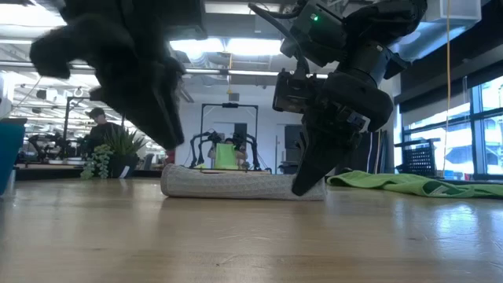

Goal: Roll microfiber towels into tight, uniform cylinder then place into a basket
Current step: Roll the gray towel

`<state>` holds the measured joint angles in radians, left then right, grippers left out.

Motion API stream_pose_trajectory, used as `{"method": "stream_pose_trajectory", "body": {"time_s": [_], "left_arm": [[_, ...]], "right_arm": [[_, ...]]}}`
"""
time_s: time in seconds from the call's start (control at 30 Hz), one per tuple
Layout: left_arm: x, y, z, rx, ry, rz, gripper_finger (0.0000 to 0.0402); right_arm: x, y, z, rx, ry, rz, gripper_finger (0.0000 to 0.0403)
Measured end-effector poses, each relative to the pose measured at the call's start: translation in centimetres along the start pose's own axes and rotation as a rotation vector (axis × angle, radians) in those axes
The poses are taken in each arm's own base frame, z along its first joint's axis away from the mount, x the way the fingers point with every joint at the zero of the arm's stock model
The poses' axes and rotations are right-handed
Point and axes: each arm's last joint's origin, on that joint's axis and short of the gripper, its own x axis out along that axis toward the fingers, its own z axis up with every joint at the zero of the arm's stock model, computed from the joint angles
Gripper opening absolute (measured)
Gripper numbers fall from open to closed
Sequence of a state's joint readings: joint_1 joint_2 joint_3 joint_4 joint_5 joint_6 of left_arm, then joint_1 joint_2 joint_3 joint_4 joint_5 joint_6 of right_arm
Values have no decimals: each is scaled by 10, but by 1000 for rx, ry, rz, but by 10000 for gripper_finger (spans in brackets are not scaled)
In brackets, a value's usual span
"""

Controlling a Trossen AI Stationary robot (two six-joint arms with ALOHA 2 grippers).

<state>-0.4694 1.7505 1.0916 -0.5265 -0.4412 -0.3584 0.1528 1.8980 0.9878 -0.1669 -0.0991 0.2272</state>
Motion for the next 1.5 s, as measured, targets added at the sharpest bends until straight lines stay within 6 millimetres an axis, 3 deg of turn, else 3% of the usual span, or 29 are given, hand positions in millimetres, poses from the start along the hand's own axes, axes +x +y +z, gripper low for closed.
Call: {"method": "stream_pose_trajectory", "body": {"time_s": [0.3, 0.6, 1.03, 1.13, 1.27, 1.5], "left_arm": [[25, -5, -6, 103, 43, 79, 111], [31, 4, -4, 3, 49, 102, 110], [60, -6, -16, 41, 128, 131, 107], [60, -6, -16, 41, 133, 122, 81], [60, -5, -17, 44, 147, 110, 16], [50, -2, -14, 58, 164, 69, 3]], "right_arm": [[0, 0, 0, 0, -2, 0, 18], [0, 0, 0, 0, -2, 0, 18], [0, 0, 0, 0, -3, 0, 18], [0, 0, 0, 0, -3, 0, 18], [0, 0, 0, 0, -3, 0, 18], [0, 0, 0, 3, -3, 0, 18]]}}
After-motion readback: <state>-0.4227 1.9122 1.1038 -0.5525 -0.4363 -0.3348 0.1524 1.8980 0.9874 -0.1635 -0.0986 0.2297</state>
